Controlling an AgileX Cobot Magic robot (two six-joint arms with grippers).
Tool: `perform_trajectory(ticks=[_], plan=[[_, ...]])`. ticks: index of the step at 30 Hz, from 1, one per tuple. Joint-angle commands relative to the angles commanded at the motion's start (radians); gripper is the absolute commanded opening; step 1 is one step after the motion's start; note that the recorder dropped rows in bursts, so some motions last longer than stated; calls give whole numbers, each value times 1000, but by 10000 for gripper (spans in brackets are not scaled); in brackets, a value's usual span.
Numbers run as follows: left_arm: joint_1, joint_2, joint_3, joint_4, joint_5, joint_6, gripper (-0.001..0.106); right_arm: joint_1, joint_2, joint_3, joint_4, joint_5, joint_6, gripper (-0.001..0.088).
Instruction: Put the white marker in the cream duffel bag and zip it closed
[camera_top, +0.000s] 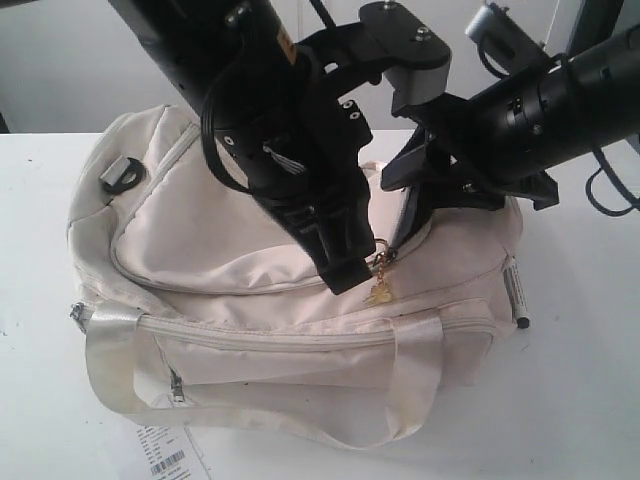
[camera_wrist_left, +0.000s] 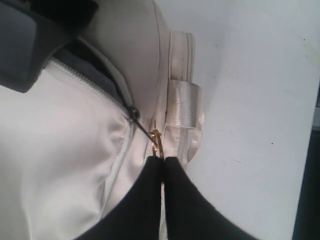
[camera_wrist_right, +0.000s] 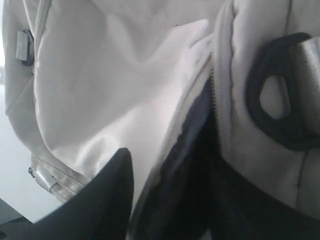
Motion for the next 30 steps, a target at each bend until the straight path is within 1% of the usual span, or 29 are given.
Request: perform_trajectory(ticks=[1, 2, 4, 12, 16, 30], plan=[[0, 0, 0, 0, 0, 0, 0, 0, 5, 0, 0, -9, 0, 288], [0, 0, 0, 0, 0, 0, 0, 0, 4, 0, 0, -22, 0, 204], [0, 0, 0, 0, 2, 0, 0, 0, -2, 0, 0, -43, -34, -5], [0, 0, 0, 0, 37, 0, 0, -7, -23, -4, -5, -80, -52, 0], [0, 0, 0, 2, 72, 0, 0, -19, -23, -17, -8, -71, -60, 0], [0, 0, 0, 74, 156, -30, 0, -25, -23, -21, -22, -74, -69, 0]])
